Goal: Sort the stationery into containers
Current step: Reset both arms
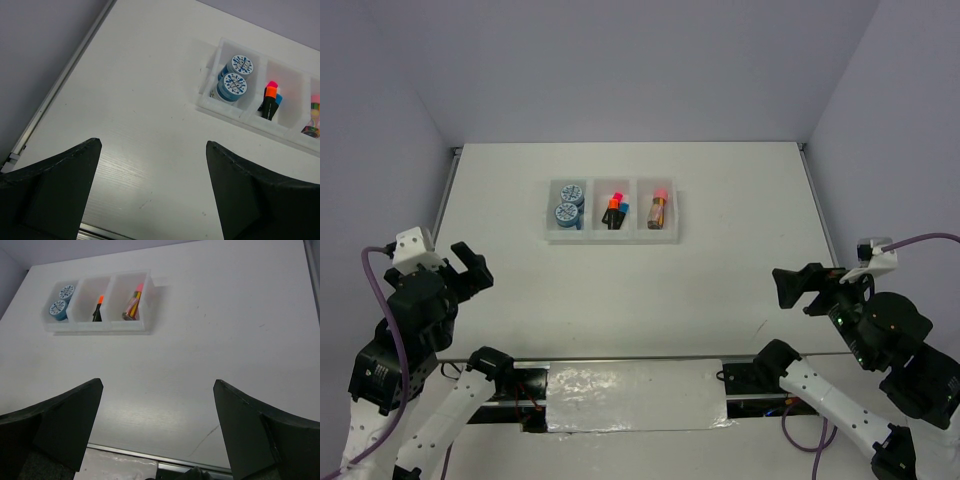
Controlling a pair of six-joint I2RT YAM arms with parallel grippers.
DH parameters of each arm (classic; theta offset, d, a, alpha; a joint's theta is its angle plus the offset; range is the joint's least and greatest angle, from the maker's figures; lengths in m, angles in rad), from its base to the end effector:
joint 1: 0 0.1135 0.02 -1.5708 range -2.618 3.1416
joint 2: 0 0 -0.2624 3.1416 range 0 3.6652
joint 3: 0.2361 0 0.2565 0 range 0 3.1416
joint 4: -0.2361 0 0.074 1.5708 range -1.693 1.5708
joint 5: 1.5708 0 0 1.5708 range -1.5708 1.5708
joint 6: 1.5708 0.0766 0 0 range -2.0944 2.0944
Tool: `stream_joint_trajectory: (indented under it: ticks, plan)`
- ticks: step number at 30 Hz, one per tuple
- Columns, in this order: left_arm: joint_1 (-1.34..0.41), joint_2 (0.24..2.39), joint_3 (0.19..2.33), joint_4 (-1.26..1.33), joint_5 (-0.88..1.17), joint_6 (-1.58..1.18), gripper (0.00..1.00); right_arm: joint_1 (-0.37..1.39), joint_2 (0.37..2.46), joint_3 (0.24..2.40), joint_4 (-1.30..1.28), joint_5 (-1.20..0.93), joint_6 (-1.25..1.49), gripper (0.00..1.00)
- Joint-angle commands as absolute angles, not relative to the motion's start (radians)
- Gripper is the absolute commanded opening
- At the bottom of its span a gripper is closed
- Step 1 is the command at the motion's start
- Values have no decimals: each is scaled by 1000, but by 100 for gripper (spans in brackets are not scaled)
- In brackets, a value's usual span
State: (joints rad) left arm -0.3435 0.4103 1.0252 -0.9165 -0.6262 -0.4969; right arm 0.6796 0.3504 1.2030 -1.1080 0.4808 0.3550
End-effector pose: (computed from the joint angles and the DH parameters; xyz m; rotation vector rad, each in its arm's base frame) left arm 0.0889 0.0159 0.3706 -0.5545 1.7270 -0.0084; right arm 0.0454 -0.0088 0.3950 0.0449 1.8062 0.2999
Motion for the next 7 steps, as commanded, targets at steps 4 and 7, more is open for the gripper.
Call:
stream_joint_trajectory:
  ticks: [4,7]
  plan:
    - [-345,400,1035,-891,-640,-486,99,675,353,1189,-1068,476,364,100]
    - [-345,408,1034,-891,-640,-486,99,675,354,1181,-1065,474,367,100]
